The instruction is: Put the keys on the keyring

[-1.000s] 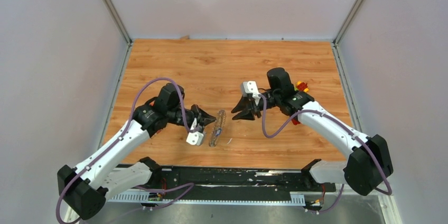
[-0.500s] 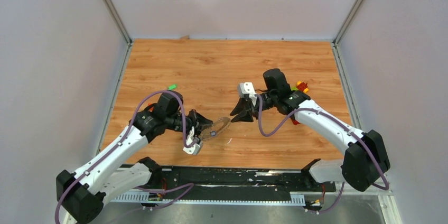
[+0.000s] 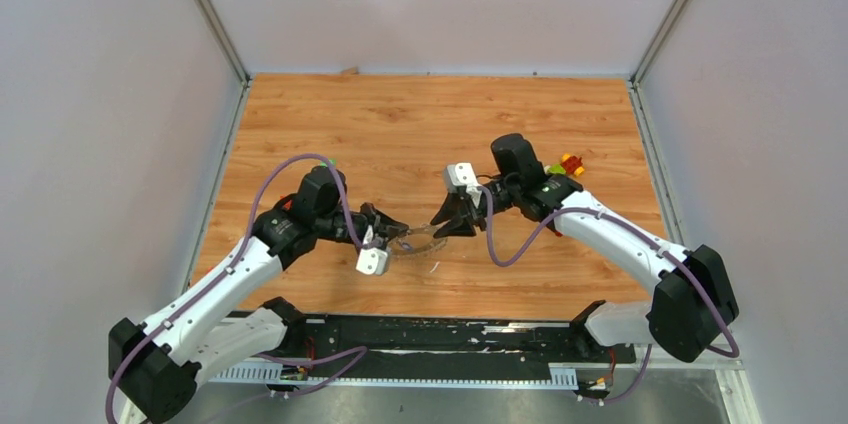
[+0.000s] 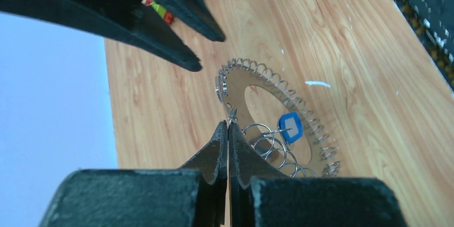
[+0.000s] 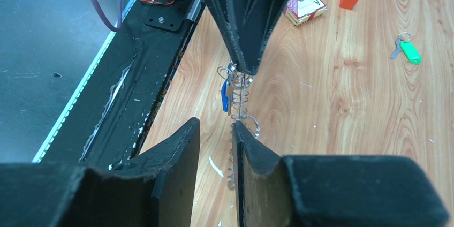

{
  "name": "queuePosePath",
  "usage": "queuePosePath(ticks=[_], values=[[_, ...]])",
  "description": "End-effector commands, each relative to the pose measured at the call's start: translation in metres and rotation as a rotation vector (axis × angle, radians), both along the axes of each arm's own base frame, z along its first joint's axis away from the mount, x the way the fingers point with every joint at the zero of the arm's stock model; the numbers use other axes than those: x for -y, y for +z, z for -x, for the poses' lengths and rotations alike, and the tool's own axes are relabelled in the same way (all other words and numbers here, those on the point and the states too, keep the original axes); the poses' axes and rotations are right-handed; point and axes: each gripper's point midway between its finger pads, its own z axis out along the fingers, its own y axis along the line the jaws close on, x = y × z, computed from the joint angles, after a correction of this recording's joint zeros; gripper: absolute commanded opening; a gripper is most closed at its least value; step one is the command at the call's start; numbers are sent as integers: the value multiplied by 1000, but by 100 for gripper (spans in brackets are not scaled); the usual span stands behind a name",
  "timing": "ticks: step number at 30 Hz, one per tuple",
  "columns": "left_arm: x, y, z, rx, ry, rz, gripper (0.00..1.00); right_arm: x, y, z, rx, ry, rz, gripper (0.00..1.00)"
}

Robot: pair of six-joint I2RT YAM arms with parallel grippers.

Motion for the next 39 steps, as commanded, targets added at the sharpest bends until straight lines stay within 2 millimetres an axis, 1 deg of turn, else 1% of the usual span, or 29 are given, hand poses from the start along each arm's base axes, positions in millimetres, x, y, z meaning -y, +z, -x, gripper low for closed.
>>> queuePosePath(ticks=[1, 7, 13, 20, 28, 39], values=[[20, 48, -5, -166, 69, 157, 0, -6, 24, 1, 51, 25, -41, 29], [28, 58, -5, -390, 148, 198, 0, -8, 33, 2, 46, 12, -45, 26], [31, 59, 1, -514, 161, 193, 0, -8, 38, -4, 51, -24, -46, 26], [33, 58, -1, -554, 180, 203, 0, -13, 43, -7, 40, -53, -46, 28], [35, 60, -5, -584, 209, 226, 0, -24, 40, 2, 27, -27, -33, 29], [35, 55, -4, -591, 211, 219, 0, -27, 40, -4, 33, -68, -23, 19]])
